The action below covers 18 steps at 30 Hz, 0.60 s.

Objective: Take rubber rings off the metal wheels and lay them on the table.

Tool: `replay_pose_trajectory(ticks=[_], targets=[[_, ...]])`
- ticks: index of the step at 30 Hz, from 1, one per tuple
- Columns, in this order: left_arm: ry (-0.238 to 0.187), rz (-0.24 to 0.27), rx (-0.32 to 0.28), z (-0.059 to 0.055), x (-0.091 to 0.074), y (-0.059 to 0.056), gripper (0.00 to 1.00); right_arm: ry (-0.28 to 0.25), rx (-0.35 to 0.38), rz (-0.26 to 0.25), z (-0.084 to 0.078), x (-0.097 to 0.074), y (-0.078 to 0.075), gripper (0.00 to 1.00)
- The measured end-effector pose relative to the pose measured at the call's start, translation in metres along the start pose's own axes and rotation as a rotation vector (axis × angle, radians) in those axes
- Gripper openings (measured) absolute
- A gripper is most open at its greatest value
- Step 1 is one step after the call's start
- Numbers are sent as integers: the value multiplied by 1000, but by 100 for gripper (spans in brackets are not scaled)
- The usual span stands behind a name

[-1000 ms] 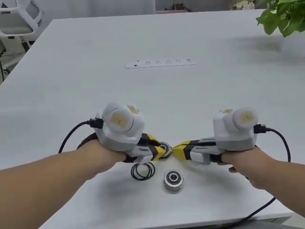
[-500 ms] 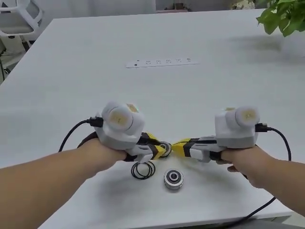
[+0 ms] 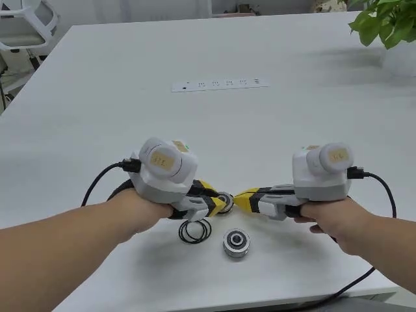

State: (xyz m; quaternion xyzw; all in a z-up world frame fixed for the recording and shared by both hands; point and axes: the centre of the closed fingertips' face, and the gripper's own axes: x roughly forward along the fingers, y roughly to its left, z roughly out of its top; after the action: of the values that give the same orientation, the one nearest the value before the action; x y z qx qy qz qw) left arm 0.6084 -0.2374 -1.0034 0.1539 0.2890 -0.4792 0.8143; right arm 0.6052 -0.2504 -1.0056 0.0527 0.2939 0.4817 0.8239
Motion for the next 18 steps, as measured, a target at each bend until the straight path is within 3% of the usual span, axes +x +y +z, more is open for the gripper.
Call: replay_pose_trajectory(ticks=[12, 18], targets=[[3, -2, -6, 0, 0, 0, 13, -12, 54, 4, 3, -1, 7, 0], [2, -3, -4, 0, 0, 0, 13, 0, 28, 6, 4, -1, 8, 0]])
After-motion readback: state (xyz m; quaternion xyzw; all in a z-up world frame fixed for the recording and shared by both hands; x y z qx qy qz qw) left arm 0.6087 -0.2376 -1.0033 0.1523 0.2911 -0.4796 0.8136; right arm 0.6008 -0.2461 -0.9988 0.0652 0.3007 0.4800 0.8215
